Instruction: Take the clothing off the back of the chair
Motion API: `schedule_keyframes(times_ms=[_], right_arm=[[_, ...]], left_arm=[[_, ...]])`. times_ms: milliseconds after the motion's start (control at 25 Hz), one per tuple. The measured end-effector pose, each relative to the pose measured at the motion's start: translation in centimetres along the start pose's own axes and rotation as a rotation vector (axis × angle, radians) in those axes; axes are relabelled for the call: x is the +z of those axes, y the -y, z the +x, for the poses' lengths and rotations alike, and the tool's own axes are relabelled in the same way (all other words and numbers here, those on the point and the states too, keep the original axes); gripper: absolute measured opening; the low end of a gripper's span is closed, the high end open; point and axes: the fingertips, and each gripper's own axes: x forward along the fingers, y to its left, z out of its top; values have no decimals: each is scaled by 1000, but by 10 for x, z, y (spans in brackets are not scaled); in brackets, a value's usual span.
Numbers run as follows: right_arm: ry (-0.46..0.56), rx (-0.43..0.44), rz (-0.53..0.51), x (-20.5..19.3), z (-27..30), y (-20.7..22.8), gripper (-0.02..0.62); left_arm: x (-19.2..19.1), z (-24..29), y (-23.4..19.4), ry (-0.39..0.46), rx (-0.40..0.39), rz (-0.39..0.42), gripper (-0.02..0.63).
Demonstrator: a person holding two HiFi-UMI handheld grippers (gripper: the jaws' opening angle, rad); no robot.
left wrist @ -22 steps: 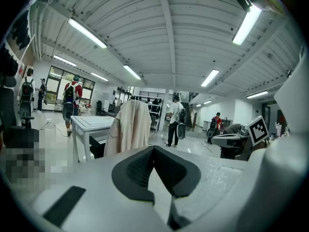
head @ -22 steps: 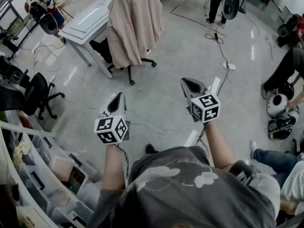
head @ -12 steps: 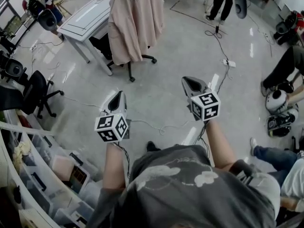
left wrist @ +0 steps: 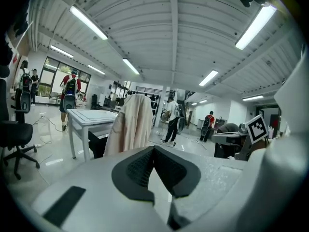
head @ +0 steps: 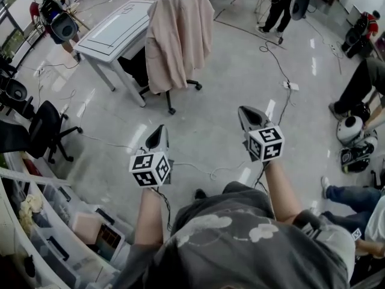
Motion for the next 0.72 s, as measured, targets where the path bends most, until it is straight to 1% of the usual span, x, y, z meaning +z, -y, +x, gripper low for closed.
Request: schedule_keyframes(times_ms=[240,440,560,720], right_arm=[[-25,-48,19,-11,-2,7,-8],[-32,-93,69,-19,7,25,-8],[-27,-81,92,-20,26,40,-8],[-31,-49,110,-19,66,64,-8]], left_arm=[[-5,11,-18,-24,-22,0,0],[-8,29,-22,-58,-21,-7,0],[-7,47,-20,-75,-16,13,0],[4,81,-27,-80,21,22,0]])
